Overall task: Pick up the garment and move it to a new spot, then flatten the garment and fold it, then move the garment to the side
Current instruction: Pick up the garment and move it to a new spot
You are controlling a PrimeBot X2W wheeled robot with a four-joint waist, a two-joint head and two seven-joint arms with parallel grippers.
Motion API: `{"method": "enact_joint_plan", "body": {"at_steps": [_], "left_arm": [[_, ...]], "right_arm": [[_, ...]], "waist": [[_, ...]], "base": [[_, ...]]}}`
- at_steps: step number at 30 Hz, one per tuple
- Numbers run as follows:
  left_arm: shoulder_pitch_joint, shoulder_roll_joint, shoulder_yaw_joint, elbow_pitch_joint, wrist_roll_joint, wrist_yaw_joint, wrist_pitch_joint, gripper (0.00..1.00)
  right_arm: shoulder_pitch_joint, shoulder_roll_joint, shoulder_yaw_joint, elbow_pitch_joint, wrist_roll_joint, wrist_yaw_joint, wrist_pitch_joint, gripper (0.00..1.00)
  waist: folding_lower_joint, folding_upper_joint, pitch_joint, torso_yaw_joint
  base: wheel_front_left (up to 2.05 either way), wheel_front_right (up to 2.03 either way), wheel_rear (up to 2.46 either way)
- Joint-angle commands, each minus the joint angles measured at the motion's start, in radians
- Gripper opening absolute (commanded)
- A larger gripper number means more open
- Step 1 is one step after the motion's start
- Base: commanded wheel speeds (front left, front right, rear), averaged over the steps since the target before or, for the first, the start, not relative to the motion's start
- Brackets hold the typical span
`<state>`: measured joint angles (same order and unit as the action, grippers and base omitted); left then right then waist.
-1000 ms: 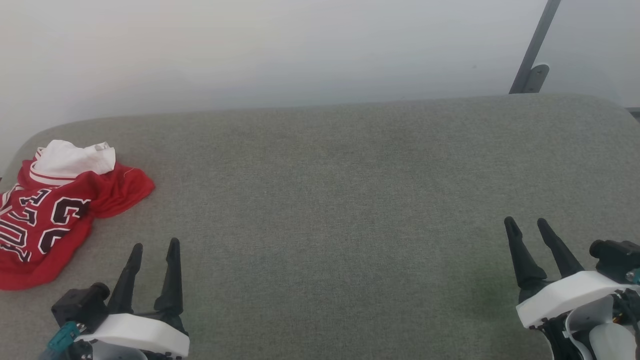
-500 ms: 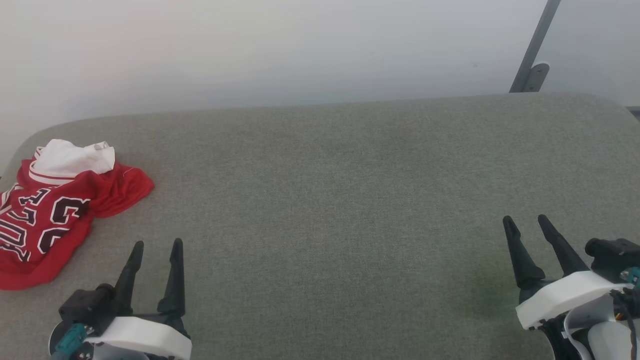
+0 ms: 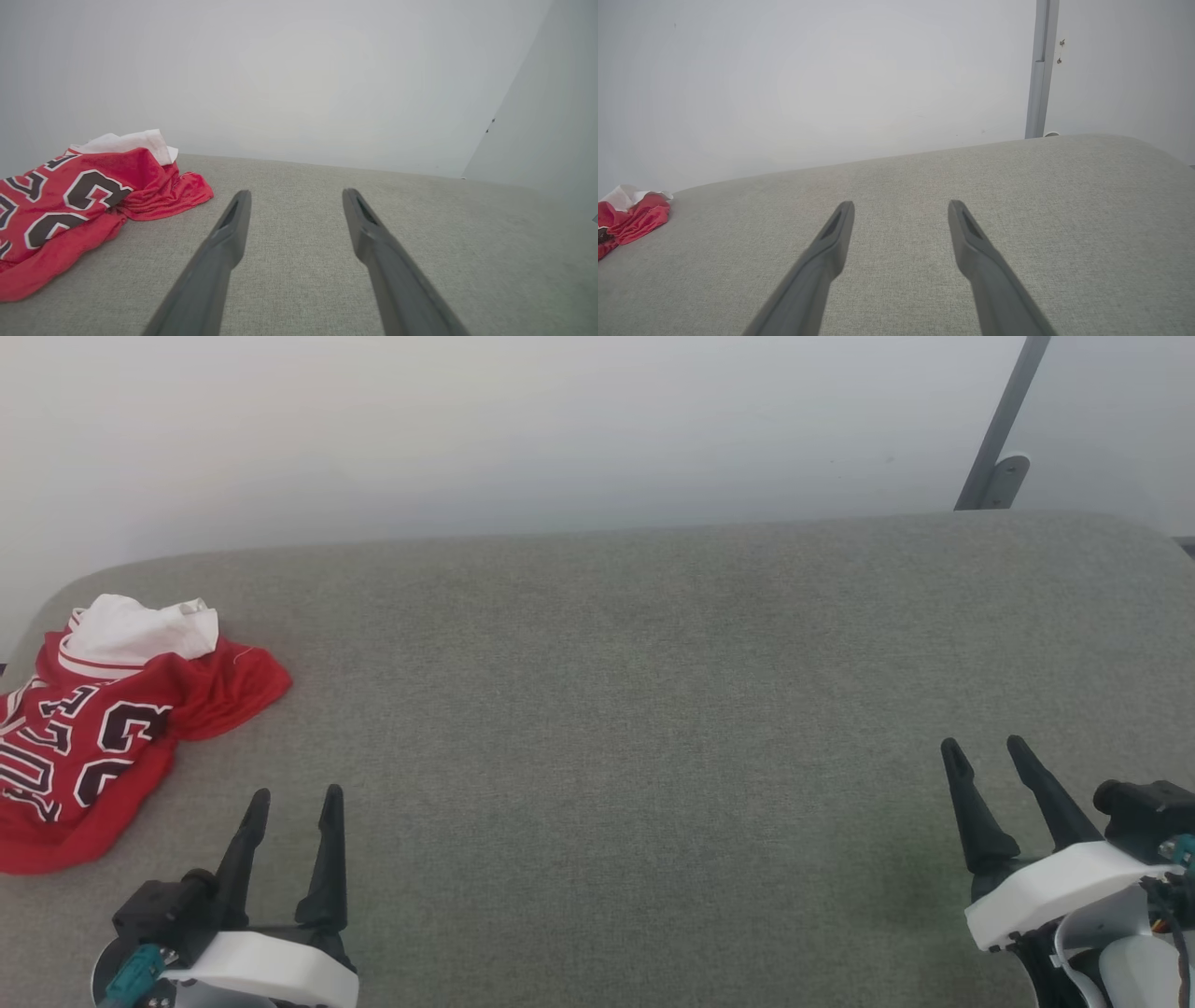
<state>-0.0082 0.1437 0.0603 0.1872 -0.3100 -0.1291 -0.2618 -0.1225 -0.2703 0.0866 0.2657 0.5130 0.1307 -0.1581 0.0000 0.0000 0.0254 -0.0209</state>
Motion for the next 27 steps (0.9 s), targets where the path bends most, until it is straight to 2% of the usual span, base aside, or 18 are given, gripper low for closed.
{"method": "enact_joint_plan", "body": {"at_steps": [1,11,27], "left_arm": [[0.001,-0.001,0.001,0.000,-0.007,-0.002,-0.005,1.00],[0.009,0.000,0.053,0.011,-0.022,-0.001,-0.005,1.00],[0.071,0.026,0.083,-0.040,-0.029,0.018,0.020,1.00]], "right_arm": [[0.002,0.000,-0.004,-0.001,-0.003,0.000,-0.004,1.00],[0.015,0.005,0.025,-0.003,-0.001,0.000,0.010,1.00],[0.006,0.032,0.127,0.010,0.005,0.000,0.028,1.00]], "waist": [[0.0000,0.0000,0.000,0.002],[0.0000,0.0000,-0.039,0.075],[0.0000,0.0000,-0.101,0.311]], "base": [[0.00,0.00,0.00],[0.00,0.00,0.00],[0.00,0.00,0.00]]}}
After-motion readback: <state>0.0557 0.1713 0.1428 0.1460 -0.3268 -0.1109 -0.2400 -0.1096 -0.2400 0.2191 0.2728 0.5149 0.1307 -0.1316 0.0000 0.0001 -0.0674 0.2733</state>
